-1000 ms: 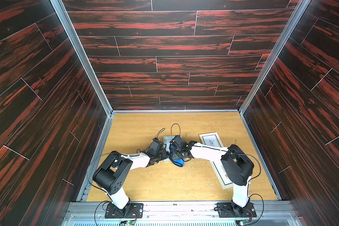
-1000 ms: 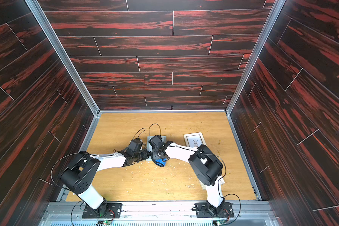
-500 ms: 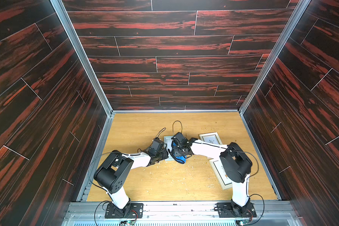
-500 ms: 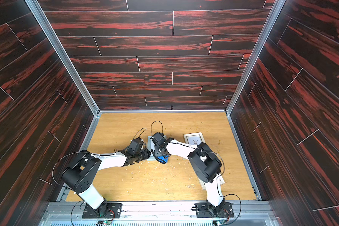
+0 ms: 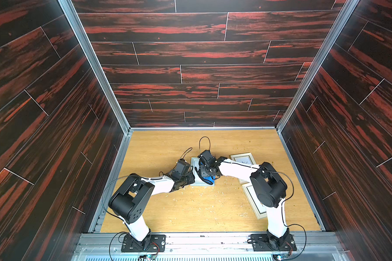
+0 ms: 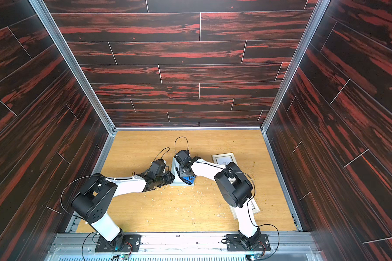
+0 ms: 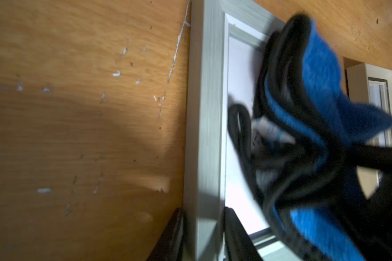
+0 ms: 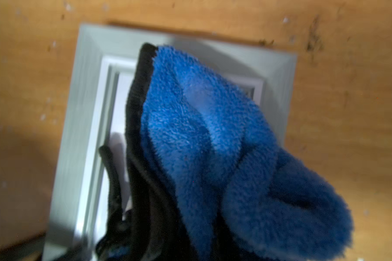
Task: Wipe the picture frame with a cloth
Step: Wipe the dirt from the picture frame.
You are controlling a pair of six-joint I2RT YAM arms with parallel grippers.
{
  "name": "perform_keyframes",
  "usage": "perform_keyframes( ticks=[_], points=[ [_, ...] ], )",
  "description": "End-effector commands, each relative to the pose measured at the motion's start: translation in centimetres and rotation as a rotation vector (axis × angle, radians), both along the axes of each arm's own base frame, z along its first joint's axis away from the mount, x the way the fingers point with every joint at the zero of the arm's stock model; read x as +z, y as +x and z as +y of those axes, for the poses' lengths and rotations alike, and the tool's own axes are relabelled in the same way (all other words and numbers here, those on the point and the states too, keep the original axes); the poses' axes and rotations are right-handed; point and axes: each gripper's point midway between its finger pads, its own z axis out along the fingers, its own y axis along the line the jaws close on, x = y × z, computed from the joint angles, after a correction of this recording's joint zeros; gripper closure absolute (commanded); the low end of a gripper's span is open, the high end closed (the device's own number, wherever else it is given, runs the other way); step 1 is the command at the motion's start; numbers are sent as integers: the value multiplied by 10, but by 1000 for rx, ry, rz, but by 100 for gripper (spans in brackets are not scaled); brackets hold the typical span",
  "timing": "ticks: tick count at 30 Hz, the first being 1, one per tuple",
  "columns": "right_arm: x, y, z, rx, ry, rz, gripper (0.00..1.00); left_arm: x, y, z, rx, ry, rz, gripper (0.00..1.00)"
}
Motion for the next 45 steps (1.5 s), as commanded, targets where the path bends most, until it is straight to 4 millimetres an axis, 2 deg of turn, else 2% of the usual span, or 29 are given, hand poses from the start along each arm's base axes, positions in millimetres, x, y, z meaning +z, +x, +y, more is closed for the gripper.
perform_keyframes(
  ticks=[1,4,7,11,15,17,19,22,24,27,29,35,37,39,42,43,45],
  points=[
    [-4,9,-26,-25,-86,13,100,-75,-73,52,8,233,327,67],
    [6,41,-25,-47,-39,-13,100,-73,-76,57,-18,273,332,66],
    [3,54,-20,-49,-34,-6,100,-69,-81,64,-37,321,329,63],
    [-13,33,-9,-8,-6,39,100,-62,-82,69,-60,353,300,57],
    [-25,3,-13,4,-14,68,100,-60,-82,72,-78,376,283,50],
    [-25,-3,-13,6,4,75,100,-61,-81,74,-82,399,286,50],
    [-20,4,-12,0,1,52,100,-63,-81,73,-91,403,294,54],
    [-9,30,-13,-36,-28,15,100,-62,-78,67,-105,388,287,57],
    [-1,48,-9,-49,-9,-5,100,-70,-83,68,-116,406,312,59],
    [5,58,0,-44,4,-7,100,-72,-85,70,-109,414,313,65],
    [2,46,8,-19,14,10,100,-73,-86,71,-98,411,312,68],
    [-13,-27,14,43,28,94,100,-75,-85,69,-70,388,308,71],
    [-16,-36,15,46,63,109,100,-74,-83,66,-74,373,302,71],
    [-16,-27,17,31,61,93,100,-75,-82,62,-77,356,300,72],
    [-17,5,24,1,61,71,100,-75,-80,58,-87,341,299,73],
    [-15,16,33,7,89,66,100,-74,-80,57,-88,335,295,73],
    [-13,25,51,27,121,59,100,-72,-79,56,-85,326,288,73]
  ],
)
